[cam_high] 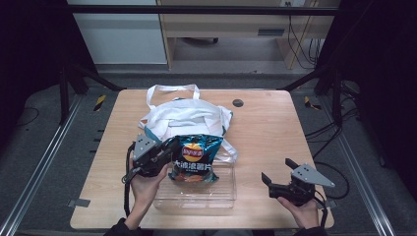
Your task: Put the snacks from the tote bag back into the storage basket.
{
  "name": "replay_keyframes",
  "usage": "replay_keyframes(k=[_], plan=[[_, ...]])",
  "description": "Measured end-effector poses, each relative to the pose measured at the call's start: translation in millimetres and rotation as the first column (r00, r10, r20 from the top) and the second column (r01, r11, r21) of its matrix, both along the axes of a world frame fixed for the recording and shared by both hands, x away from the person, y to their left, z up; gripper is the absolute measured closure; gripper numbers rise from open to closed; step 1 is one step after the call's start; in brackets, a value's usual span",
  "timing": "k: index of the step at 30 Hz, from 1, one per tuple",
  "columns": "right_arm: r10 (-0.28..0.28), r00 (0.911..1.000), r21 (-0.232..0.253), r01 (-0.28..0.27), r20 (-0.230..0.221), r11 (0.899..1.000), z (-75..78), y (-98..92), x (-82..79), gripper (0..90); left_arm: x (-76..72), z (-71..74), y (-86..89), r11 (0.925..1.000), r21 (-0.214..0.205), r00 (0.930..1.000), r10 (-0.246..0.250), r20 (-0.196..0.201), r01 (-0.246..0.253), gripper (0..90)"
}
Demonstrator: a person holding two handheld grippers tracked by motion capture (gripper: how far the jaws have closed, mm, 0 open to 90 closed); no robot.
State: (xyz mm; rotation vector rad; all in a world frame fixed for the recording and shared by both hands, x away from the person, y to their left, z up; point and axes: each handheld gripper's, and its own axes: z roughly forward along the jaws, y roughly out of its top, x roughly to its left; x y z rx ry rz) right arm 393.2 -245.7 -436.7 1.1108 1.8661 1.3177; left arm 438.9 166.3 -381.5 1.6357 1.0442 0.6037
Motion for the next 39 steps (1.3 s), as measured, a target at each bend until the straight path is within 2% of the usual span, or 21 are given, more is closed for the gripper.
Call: replay_keyframes(k=[9, 16, 19, 25, 36, 39], plan=[[-0.001, 1.0, 0.005, 0.001, 0.0, 1.0, 0.3, -0.7, -0.7, 4.4, -2.1, 0.7, 0.5, 0.9985, 0.05, 0.9995, -0.022, 0.023, 0.021, 61.4], [0.0, 1.0, 0.005, 0.0, 0.002, 1.0, 0.6, -0.9, -1.2, 4.4, -5.9, 2.7, 4.4, 0.9982, 0.045, 0.9987, -0.042, 0.03, 0.041, 51.9], [0.001, 1.0, 0.006, -0.001, 0.002, 1.0, 0.5, -1.0, -1.0, 4.4, -7.7, 3.2, 3.8, 0.9974, 0.059, 0.9984, -0.044, 0.036, 0.042, 50.1], [0.001, 1.0, 0.007, -0.001, 0.001, 1.0, 0.6, -1.1, -1.2, 4.4, -9.3, 1.5, 3.4, 0.9955, 0.086, 0.9984, -0.042, 0.038, 0.039, 49.8], [-0.001, 1.0, 0.01, 0.001, 0.002, 1.0, 0.7, -1.6, -1.2, 4.4, -16.2, 4.8, 7.0, 0.9949, 0.093, 0.9976, -0.044, 0.053, 0.039, 48.4], [-0.001, 1.0, 0.01, 0.001, 0.001, 1.0, 0.8, -1.3, -1.4, 4.4, -16.3, 4.2, 7.9, 0.9948, 0.084, 0.9978, -0.06, 0.029, 0.057, 59.6]])
